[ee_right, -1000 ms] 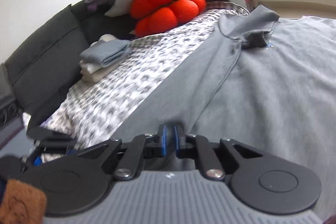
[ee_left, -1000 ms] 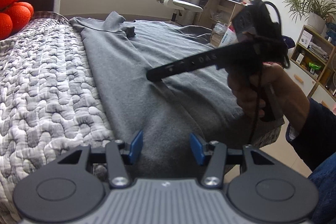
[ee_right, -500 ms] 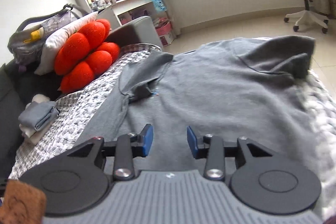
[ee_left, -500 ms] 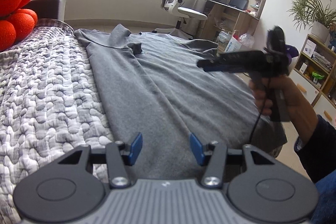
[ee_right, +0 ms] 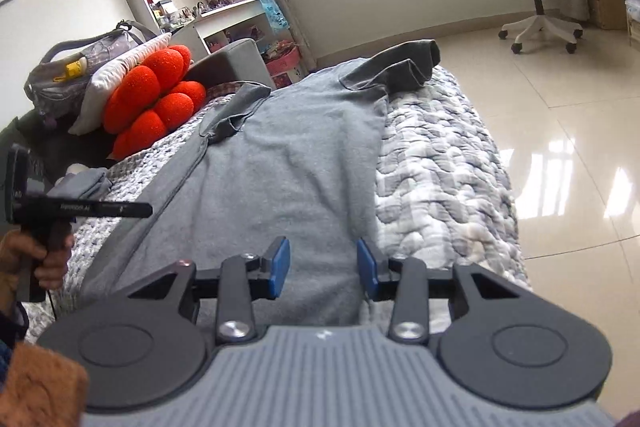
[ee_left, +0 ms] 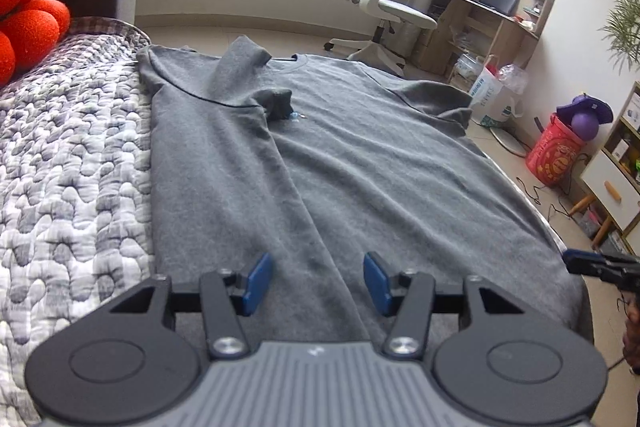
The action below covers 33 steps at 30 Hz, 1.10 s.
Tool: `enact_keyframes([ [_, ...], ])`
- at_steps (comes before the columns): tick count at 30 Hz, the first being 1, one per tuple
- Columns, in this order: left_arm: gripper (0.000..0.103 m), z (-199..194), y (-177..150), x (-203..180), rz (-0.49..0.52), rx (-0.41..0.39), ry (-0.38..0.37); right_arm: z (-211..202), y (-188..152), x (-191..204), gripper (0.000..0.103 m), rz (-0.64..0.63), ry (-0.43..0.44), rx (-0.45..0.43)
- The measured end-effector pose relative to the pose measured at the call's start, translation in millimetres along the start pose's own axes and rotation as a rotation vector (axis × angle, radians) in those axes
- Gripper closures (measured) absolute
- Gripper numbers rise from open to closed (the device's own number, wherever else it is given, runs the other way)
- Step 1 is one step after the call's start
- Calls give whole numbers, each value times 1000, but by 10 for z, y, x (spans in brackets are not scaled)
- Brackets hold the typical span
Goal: Fold clothes
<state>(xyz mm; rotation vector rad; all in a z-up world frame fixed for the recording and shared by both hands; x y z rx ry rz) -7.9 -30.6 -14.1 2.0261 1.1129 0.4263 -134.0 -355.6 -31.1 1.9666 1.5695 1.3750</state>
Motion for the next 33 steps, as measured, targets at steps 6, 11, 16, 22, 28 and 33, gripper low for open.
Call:
enact_keyframes([
  [6, 53, 178, 169, 14, -15, -5, 50, -115, -142, -9, 61, -22, 9, -14],
  [11, 53, 334, 285, 80, -45, 13, 60, -106, 15, -72, 60, 60, 61, -27],
  [16, 52, 424, 632, 134, 29, 1, 102, 289, 634, -295, 51, 251, 76, -20],
  [22, 51, 702, 1077, 358, 30, -16, 104, 920, 1454, -566, 32, 409, 77, -35],
  [28, 51, 1200, 1148, 523, -27, 17, 79, 1513, 1842, -815, 31, 545, 49, -49],
  [33, 51, 1374, 1227, 501, -26, -13, 42, 1701, 1892, -732, 31, 455, -1, -53],
])
Point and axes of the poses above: each gripper's, at about its wrist camera, not at the fingertips, and z roughly the way its jaws point, x to its left, y to its top, the point moved 6 cm from there along z, roughly the way its jaws point, and after that the axes turned 11 degrees about z, right-handed, at the moved point
